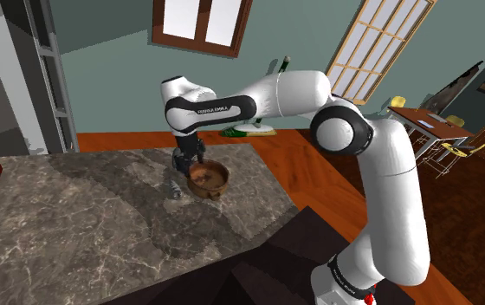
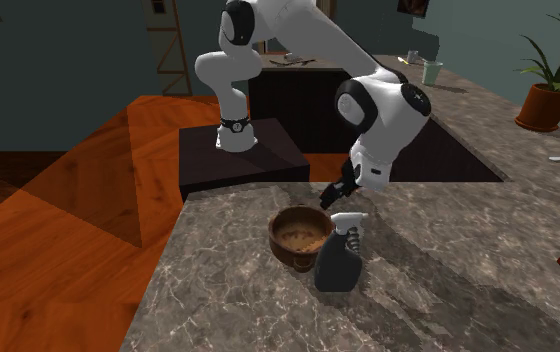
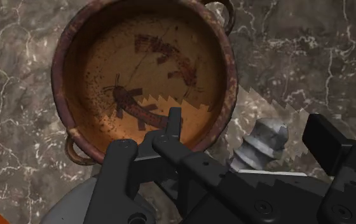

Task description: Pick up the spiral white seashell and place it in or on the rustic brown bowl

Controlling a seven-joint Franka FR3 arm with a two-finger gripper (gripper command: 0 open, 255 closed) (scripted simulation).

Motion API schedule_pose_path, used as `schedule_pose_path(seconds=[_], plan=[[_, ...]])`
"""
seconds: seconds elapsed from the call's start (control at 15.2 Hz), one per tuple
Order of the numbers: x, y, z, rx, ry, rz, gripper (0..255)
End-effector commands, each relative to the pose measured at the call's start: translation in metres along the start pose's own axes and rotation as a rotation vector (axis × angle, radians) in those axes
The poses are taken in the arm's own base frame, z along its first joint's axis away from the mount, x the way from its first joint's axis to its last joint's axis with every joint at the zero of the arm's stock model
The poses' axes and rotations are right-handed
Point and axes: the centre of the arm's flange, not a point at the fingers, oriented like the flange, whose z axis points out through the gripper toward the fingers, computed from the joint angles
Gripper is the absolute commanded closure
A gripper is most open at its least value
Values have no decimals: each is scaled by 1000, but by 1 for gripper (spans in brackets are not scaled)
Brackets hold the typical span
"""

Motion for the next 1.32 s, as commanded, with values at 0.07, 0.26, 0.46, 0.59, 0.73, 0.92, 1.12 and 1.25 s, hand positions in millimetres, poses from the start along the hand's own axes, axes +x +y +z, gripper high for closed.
schedule_pose_path(seconds=[0.07,0.26,0.46,0.59,0.73,0.92,1.12,1.25], plan=[[30,-13,17,16,23,82,0],[60,-23,33,32,46,161,0],[91,-32,48,47,69,241,0],[93,-32,54,48,70,243,0],[94,-33,64,48,70,243,0],[95,-33,80,48,70,243,0],[95,-34,88,48,70,243,0],[95,-34,88,48,70,243,0]])
